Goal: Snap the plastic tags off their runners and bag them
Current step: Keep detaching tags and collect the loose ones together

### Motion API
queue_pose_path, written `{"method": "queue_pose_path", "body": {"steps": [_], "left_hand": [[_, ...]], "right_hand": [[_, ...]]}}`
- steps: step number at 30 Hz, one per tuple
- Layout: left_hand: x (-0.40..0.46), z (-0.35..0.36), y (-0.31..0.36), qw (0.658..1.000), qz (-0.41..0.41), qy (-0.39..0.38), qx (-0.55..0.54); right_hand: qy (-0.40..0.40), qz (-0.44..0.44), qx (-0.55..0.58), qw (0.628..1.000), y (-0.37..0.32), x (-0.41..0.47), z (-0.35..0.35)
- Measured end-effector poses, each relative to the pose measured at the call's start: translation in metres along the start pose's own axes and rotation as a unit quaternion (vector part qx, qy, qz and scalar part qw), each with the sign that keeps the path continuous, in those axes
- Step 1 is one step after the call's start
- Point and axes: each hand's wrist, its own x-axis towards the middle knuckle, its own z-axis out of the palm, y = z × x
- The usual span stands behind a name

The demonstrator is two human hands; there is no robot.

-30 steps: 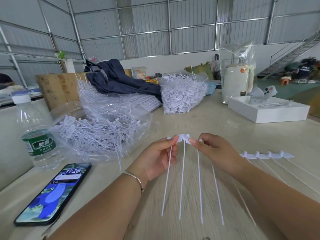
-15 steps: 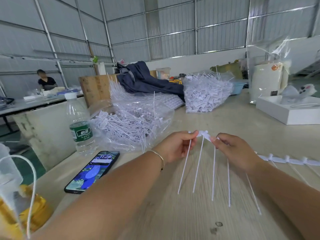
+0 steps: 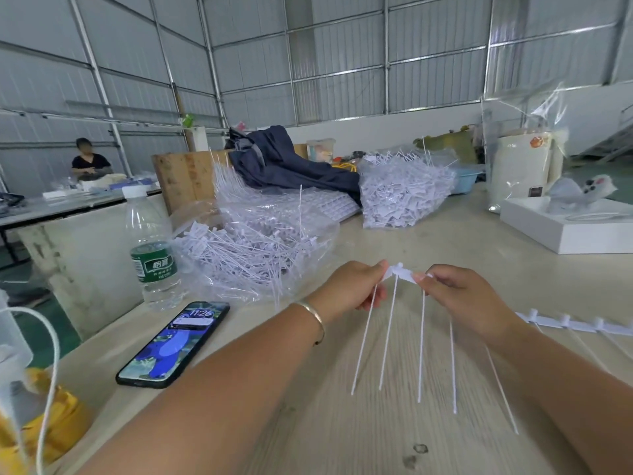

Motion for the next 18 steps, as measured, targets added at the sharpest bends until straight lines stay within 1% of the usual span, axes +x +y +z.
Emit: {"method": "queue_pose_path", "body": {"steps": [2,4,8,11,15,18], "left_hand": [[-0.002,0.01,-0.01,0.998,0.031,0.045,0.02],[-0.006,0.017,-0.019,0.996,0.054,0.071,0.0],[-0.012,0.016,-0.026,0.991,0.093,0.059,-0.077],[-0.017,0.012,-0.025,0.982,0.128,0.065,-0.121],[-0.017,0.007,-0.028,0.975,0.113,0.062,-0.182],[-0.016,0.003,-0.031,0.973,0.106,0.07,-0.19]], "right_hand": [[-0.006,-0.003,0.015,1.0,-0.003,0.0,-0.002],[-0.018,0.006,0.042,0.999,-0.006,-0.001,-0.004],[-0.028,0.028,0.094,0.995,-0.014,-0.005,-0.009],[-0.042,0.041,0.079,0.995,-0.016,-0.008,-0.012],[-0.023,0.026,0.072,0.997,-0.016,-0.007,-0.013],[-0.005,0.008,0.032,0.999,-0.016,-0.009,-0.013]]}}
